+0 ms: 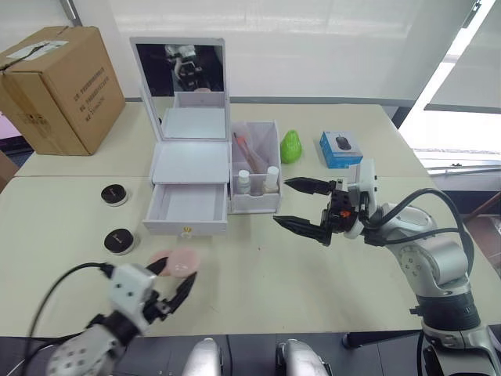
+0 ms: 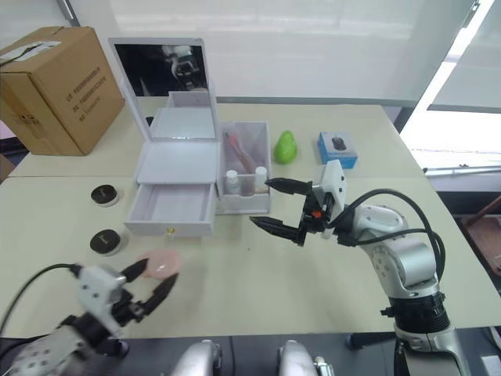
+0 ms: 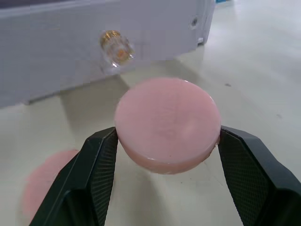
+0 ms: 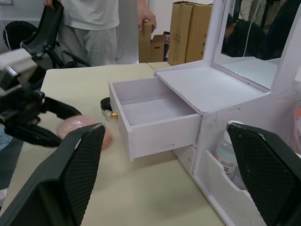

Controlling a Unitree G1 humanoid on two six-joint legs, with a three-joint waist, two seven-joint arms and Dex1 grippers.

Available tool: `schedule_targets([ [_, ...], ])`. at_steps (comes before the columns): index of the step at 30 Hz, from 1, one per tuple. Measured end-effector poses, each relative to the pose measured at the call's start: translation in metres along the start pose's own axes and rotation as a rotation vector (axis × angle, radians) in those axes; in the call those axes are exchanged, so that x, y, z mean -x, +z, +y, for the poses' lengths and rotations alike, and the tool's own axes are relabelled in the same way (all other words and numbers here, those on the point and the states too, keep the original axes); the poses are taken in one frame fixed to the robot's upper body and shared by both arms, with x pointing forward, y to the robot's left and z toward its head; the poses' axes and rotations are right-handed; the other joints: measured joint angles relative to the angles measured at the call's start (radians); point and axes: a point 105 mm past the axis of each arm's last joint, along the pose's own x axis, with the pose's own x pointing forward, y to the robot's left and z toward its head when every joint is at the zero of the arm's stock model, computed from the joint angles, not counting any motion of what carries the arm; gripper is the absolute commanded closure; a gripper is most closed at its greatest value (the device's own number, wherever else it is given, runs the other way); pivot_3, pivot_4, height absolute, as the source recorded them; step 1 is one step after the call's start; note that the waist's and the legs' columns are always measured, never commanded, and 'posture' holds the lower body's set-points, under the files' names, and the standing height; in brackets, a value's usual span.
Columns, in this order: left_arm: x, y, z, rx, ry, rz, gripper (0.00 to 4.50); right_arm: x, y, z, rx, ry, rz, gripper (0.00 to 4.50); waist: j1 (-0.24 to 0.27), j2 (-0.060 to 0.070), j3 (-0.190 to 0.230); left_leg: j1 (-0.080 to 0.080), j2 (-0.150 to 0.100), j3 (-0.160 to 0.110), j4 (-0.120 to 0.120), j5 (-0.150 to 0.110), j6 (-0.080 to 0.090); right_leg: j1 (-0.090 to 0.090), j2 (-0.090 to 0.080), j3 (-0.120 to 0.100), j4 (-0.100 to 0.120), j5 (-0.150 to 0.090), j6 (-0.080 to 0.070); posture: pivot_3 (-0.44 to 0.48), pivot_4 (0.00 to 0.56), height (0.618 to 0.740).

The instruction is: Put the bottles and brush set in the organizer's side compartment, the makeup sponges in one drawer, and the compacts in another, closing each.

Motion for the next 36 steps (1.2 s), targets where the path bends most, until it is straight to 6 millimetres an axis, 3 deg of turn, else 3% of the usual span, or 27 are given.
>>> schedule_targets([
  [4,0.021,0.014,0.027,-0.031,0.044,0.014,1.54,-0.001,0.0,-0.001,0.005,0.004,0.006,0.0,0.003,0.001,0.001,-0.001,0.0,0.0,0.0,0.0,0.0,0.0,-0.001,0.0,0.0,0.0,0.0,0.0,0.15,0.722],
  [7,0.025,0.031,0.046,-0.046,0.069,-0.026,1.54,-0.002,0.001,0.0,0.007,0.013,0.004,0.0,0.005,0.001,0.002,-0.001,0.0,0.0,0.0,0.0,0.0,0.0,0.0,-0.001,0.0,0.0,0.0,0.0,0.15,0.722],
  [11,0.015,0.069,0.074,-0.06,0.09,-0.163,1.54,-0.005,0.001,0.0,0.01,0.018,0.001,0.0,0.006,0.0,0.002,0.0,0.0,0.0,0.001,0.0,0.0,0.001,0.0,-0.001,0.001,0.0,0.0,0.0,0.15,0.722],
  [14,-0.004,0.086,0.073,-0.013,0.038,-0.246,1.54,-0.007,0.0,0.001,0.006,0.011,-0.004,0.0,0.003,0.0,0.002,0.0,0.0,0.0,0.002,0.0,0.0,0.008,0.001,0.0,0.001,0.001,0.001,0.0,0.15,0.722],
  [18,-0.035,0.087,0.066,0.041,-0.026,-0.24,1.54,-0.007,0.0,0.001,0.006,0.002,-0.006,0.0,0.001,-0.001,0.001,0.004,0.0,-0.001,0.002,0.0,0.0,0.01,0.004,0.004,0.0,0.001,0.002,0.0,0.15,0.722],
  [22,-0.058,0.07,0.063,0.076,-0.019,-0.153,1.54,-0.007,0.001,0.004,0.014,-0.005,-0.007,0.0,-0.001,-0.003,0.001,0.009,0.0,-0.002,0.002,0.0,0.0,0.011,0.011,0.012,0.0,0.001,0.002,0.0,0.15,0.722],
  [36,-0.067,0.06,0.057,0.107,-0.026,-0.097,1.54,-0.004,-0.001,0.005,0.011,-0.026,0.01,0.0,-0.001,-0.003,0.001,0.012,0.001,-0.001,0.0,0.0,0.0,0.011,0.012,0.016,0.0,0.001,0.001,0.0,0.15,0.722],
])
